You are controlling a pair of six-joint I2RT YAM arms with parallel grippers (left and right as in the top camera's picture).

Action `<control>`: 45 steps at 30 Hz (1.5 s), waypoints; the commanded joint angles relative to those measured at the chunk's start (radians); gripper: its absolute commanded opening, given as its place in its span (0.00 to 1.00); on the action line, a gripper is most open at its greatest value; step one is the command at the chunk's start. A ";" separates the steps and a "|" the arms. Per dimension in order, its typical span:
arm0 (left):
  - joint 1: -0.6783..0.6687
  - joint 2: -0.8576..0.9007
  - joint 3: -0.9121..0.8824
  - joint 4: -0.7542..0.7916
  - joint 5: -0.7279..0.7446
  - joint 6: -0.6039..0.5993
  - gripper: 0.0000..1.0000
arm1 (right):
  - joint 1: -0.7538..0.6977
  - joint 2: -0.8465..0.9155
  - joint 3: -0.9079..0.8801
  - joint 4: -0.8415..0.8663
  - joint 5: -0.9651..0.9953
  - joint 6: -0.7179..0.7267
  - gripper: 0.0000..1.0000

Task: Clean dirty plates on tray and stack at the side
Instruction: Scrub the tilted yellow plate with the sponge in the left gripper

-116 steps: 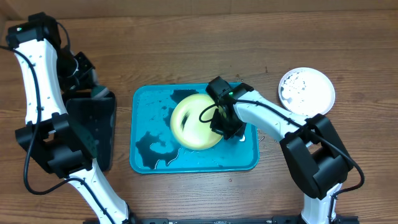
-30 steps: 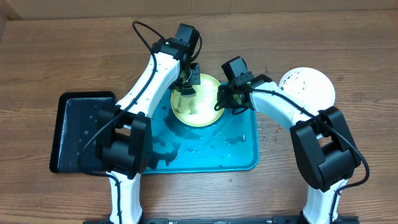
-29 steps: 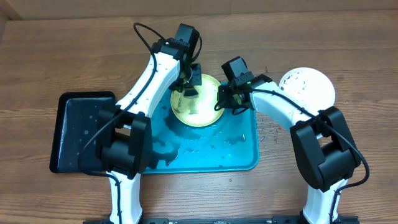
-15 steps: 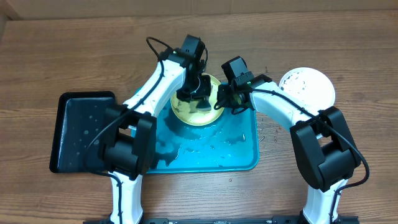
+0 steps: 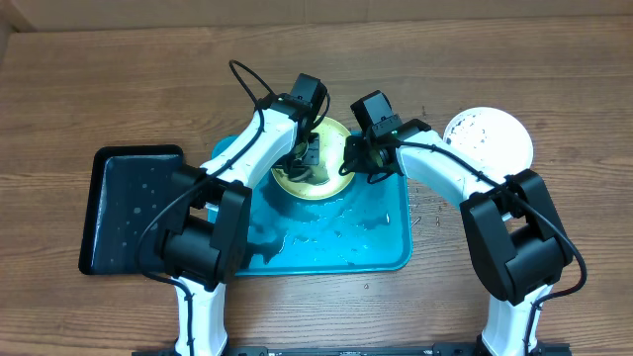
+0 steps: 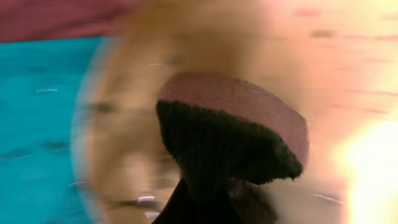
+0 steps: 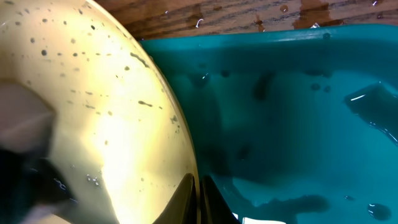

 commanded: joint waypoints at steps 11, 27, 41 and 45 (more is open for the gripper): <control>0.016 0.018 0.229 -0.124 -0.287 0.009 0.04 | -0.008 0.001 -0.003 -0.023 0.063 0.000 0.04; 0.002 0.026 0.162 -0.058 0.359 0.027 0.04 | -0.008 0.001 -0.003 -0.019 0.062 0.004 0.04; 0.116 0.026 -0.004 0.085 0.077 -0.010 0.04 | -0.008 0.001 -0.003 -0.033 0.055 0.004 0.04; 0.143 0.026 0.006 0.077 0.019 0.009 0.04 | -0.008 0.001 -0.003 -0.045 0.055 0.004 0.04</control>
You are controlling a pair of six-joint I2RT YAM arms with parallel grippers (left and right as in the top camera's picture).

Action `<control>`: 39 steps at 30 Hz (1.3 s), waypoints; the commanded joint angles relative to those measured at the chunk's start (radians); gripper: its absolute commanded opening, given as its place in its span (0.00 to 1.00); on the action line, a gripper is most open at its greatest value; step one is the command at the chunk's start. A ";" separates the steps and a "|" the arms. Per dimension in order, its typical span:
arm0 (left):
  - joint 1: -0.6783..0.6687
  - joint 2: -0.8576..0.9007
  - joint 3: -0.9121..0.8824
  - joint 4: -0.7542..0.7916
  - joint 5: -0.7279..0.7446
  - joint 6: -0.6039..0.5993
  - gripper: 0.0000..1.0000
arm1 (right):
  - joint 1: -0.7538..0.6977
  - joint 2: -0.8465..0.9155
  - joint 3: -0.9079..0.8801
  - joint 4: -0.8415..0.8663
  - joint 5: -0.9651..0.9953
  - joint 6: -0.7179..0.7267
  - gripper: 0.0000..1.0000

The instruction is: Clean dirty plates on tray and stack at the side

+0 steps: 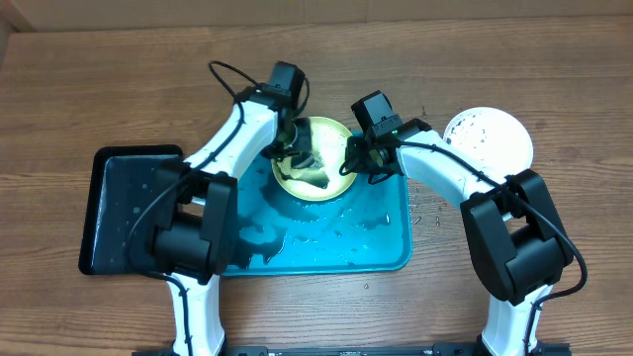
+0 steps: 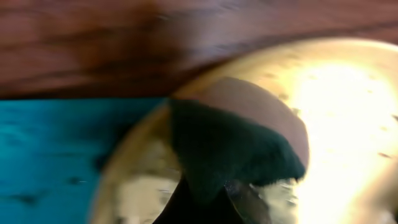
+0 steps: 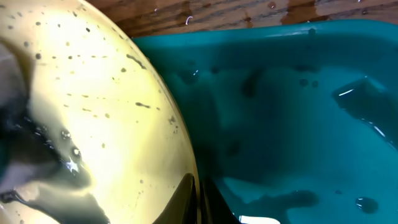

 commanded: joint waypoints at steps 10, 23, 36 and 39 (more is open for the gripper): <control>0.079 -0.020 0.136 -0.117 -0.225 0.008 0.04 | -0.007 0.001 -0.002 -0.045 0.043 0.000 0.04; 0.151 -0.229 0.298 -0.313 -0.185 -0.145 0.04 | -0.007 -0.087 0.005 -0.063 0.043 -0.037 0.04; 0.415 -0.317 0.285 -0.621 -0.197 -0.169 0.04 | 0.010 -0.273 0.097 -0.117 0.330 -0.251 0.04; 0.455 -0.316 0.259 -0.616 -0.195 -0.169 0.04 | 0.051 -0.299 0.114 -0.134 0.493 -0.305 0.04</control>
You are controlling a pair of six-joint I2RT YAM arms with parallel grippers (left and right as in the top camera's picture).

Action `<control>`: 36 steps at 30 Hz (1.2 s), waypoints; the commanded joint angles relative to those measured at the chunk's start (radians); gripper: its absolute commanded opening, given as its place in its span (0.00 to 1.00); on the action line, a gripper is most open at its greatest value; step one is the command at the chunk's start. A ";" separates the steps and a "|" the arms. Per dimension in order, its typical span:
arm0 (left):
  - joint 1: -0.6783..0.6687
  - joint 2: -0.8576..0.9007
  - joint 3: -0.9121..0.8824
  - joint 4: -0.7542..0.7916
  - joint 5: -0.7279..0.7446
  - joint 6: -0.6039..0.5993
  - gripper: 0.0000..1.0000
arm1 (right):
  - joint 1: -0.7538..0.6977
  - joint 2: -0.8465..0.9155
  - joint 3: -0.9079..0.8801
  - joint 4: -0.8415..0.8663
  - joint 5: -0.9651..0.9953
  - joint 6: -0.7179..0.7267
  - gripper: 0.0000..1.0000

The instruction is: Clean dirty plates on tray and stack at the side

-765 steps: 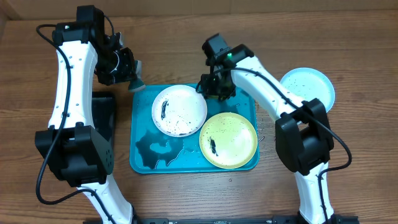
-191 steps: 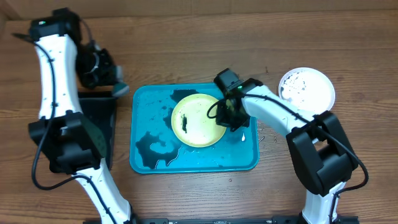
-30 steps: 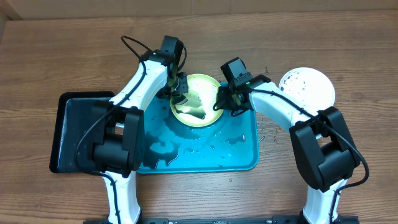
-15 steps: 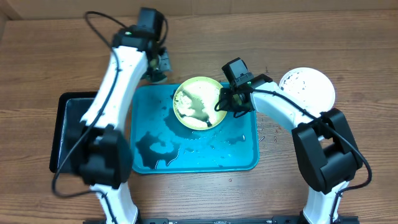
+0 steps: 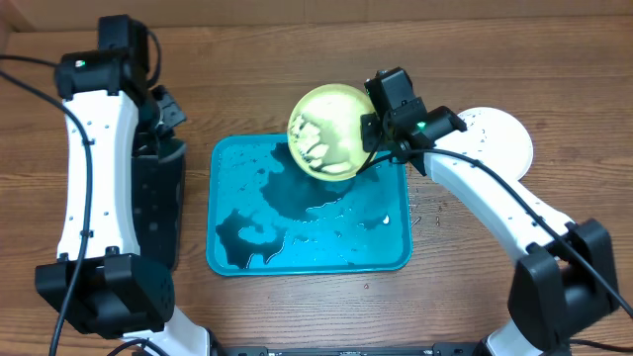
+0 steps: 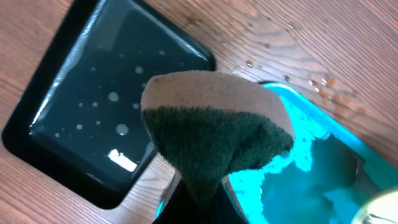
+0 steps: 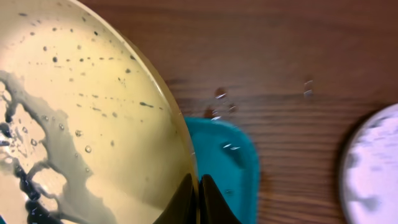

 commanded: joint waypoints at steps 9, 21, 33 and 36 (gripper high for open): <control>0.114 0.010 -0.136 0.066 0.026 -0.020 0.04 | 0.243 -0.076 0.045 0.048 0.787 -0.329 0.04; 0.187 0.010 -0.248 0.170 0.043 -0.017 0.04 | 0.494 -0.076 0.045 0.408 1.239 -0.910 0.04; 0.204 0.010 -0.248 0.167 0.043 -0.009 0.04 | 0.584 -0.076 0.045 0.663 1.249 -1.144 0.04; 0.204 0.010 -0.248 0.167 0.043 -0.009 0.04 | 0.584 -0.076 0.045 0.664 1.249 -1.143 0.04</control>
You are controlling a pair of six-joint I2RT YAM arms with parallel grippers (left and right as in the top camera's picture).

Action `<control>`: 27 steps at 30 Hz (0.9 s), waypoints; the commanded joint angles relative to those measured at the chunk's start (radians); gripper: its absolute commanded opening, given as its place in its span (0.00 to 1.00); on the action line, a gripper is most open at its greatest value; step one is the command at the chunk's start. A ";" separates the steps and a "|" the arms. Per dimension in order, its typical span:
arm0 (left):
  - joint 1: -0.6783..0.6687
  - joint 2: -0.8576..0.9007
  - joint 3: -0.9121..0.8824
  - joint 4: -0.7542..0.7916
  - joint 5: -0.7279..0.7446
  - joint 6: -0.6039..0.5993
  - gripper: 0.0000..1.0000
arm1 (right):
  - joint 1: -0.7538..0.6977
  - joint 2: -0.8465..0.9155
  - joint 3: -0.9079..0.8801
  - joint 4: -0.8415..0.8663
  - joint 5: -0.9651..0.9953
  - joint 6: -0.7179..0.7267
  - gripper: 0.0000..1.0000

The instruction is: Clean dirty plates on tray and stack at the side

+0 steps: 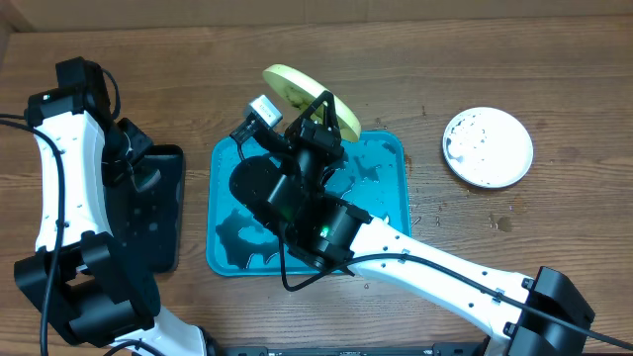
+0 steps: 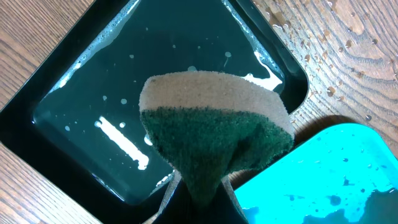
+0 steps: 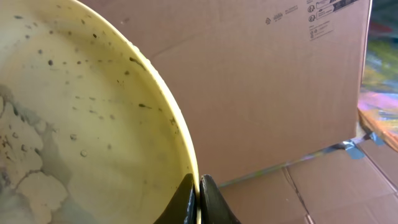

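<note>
A yellow plate [image 1: 302, 94] with dark specks and a wet film [image 3: 93, 112] is held up on edge above the far rim of the teal tray [image 1: 388, 158]. My right gripper [image 3: 198, 183] is shut on its rim, the arm raised high towards the overhead camera [image 1: 321, 117]. My left gripper [image 2: 200, 186] is shut on a sponge [image 2: 214, 134], green scouring side down and tan side up. It hangs over the black tray [image 2: 81, 106] at the left [image 1: 134, 163]. A white plate [image 1: 488, 147] lies on the table at the right.
The teal tray [image 2: 323, 168] holds pooled water and stands right beside the black tray [image 1: 148, 227]. Water drops lie on the wood near both. A cardboard box [image 3: 267, 74] fills the background of the right wrist view.
My right arm has risen towards the overhead camera and the yellow plate now stands on edge rather than facing up. My left gripper with the sponge has shifted further over the black tray.
First the sponge in my left gripper was on the yellow plate in the teal tray, with my right gripper shut on the plate's rim. Then the sponge was at the plate's far left. Later the sponge was by the black tray and the plate was lifted. Now the plate is raised and tilted.
</note>
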 commanded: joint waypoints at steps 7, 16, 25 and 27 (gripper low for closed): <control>0.004 0.009 -0.006 0.003 0.007 -0.005 0.04 | -0.019 -0.037 0.023 -0.023 0.029 0.203 0.04; 0.004 0.009 -0.006 0.005 0.008 0.010 0.04 | -0.060 -0.037 0.023 -0.468 -0.240 0.652 0.04; 0.004 0.009 -0.006 0.003 0.008 0.010 0.04 | -0.257 -0.098 0.025 -0.565 -1.012 1.060 0.04; 0.004 0.009 -0.006 0.003 0.008 0.010 0.04 | -0.369 -0.138 0.025 -0.587 -1.230 1.084 0.04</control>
